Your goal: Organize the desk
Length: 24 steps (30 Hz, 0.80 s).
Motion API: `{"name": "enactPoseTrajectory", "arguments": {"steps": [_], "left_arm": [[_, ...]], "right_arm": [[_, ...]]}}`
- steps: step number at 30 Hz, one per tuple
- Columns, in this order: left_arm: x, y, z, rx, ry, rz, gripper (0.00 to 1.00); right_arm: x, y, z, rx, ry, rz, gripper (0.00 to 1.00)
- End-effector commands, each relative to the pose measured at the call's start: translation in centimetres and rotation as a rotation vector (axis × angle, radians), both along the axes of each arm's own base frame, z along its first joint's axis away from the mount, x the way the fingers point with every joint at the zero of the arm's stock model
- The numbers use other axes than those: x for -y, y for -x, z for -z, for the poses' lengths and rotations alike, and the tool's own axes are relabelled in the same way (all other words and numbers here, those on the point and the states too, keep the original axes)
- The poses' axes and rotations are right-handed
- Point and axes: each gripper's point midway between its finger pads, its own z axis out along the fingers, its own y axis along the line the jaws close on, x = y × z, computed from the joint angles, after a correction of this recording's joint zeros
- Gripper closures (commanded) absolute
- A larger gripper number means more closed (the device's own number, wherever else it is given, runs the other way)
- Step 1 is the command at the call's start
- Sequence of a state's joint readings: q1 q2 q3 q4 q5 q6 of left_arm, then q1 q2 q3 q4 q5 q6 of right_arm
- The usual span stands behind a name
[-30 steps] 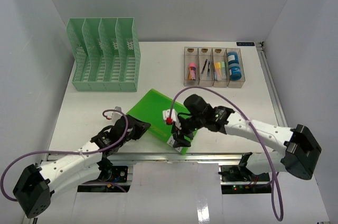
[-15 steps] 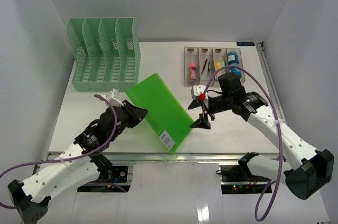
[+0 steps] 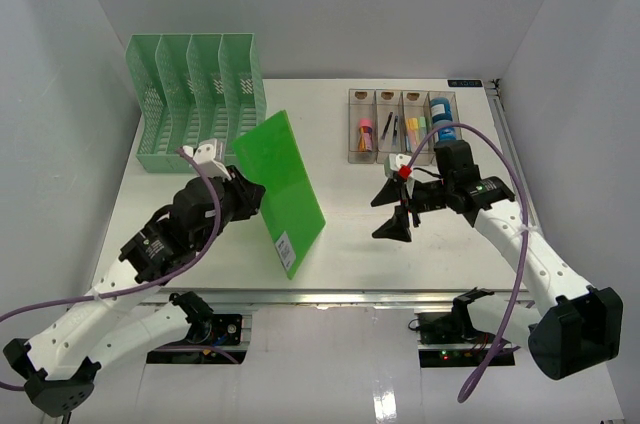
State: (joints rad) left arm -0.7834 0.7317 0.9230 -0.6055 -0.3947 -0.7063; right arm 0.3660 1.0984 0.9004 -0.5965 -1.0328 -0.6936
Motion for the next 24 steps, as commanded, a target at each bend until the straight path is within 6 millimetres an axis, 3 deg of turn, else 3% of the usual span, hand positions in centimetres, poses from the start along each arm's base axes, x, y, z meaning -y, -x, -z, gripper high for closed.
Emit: {"name": "enactPoseTrajectory", "arguments": {"steps": [1, 8, 13, 19, 21, 24], "left_arm": [[-0.9, -1.1, -3.1, 0.096, -0.091, -0.021, 1.0], [-1.9, -3.5, -7.1, 0.182, -0.236, -0.091, 1.0], [-2.7, -4.5, -12.6, 0.271, -0.277, -0.143, 1.0], [-4.2, -5.5, -17.2, 0.356, -0.324, -0.223, 1.0], [-5.0, -5.8, -19.7, 0.404, -0.337, -0.257, 1.0], [-5.2, -7.2, -21.1, 0.421, -0.405, -0.285, 1.0]], "right_arm": [[-0.3, 0.3, 0.0, -0.002, -0.04, -0.029, 0.16], [0.5, 0.1, 0.5, -0.009, -0.058, -0.004, 0.16], [0.8, 0.1, 0.7, -0.011, -0.064, 0.005, 0.16], [0.9, -0.1, 0.9, -0.01, -0.064, 0.012, 0.16], [1.0, -0.1, 0.9, -0.009, -0.064, 0.017, 0.16], [1.1, -0.2, 1.0, -0.01, -0.064, 0.022, 0.16]]}}
